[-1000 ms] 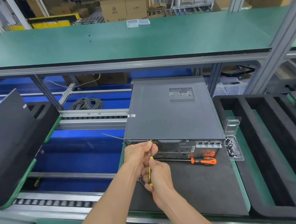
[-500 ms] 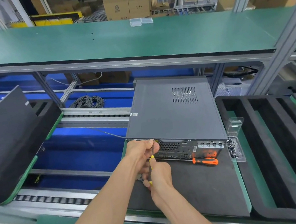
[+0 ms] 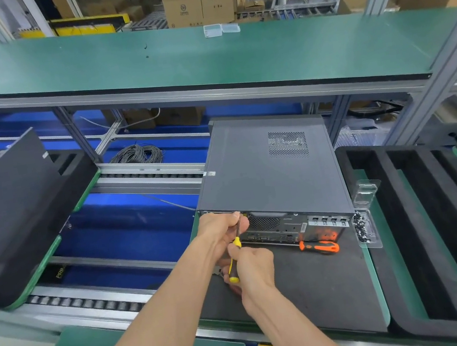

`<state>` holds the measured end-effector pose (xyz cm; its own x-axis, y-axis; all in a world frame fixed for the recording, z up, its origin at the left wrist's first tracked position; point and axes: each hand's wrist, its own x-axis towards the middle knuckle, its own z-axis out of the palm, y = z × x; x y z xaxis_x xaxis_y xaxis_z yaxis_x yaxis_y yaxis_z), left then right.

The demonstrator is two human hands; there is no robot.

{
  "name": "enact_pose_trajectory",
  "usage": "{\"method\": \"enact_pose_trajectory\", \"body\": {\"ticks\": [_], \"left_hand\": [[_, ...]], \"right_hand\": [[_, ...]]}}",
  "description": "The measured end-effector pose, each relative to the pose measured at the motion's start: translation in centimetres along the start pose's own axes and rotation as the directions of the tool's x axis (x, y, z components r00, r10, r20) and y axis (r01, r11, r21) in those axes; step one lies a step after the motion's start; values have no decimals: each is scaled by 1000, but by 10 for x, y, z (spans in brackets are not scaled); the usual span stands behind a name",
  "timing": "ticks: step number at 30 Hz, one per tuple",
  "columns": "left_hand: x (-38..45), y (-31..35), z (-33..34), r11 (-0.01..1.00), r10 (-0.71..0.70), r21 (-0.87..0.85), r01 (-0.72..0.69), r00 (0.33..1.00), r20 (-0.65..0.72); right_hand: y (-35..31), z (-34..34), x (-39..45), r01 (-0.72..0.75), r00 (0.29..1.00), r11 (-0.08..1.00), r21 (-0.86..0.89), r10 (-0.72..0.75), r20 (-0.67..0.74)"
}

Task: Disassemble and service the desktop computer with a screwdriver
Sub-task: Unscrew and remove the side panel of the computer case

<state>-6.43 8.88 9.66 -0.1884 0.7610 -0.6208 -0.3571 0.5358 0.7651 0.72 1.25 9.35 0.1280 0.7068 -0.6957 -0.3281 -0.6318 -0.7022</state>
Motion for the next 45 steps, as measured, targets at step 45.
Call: {"method": "enact_pose_trajectory", "body": {"ticks": [45], "left_hand": [[-14,5,4,995,-10,-100,13,1000,26]], "right_hand": [[-2,-33,8,-1,958,988,-153,45,284]]}}
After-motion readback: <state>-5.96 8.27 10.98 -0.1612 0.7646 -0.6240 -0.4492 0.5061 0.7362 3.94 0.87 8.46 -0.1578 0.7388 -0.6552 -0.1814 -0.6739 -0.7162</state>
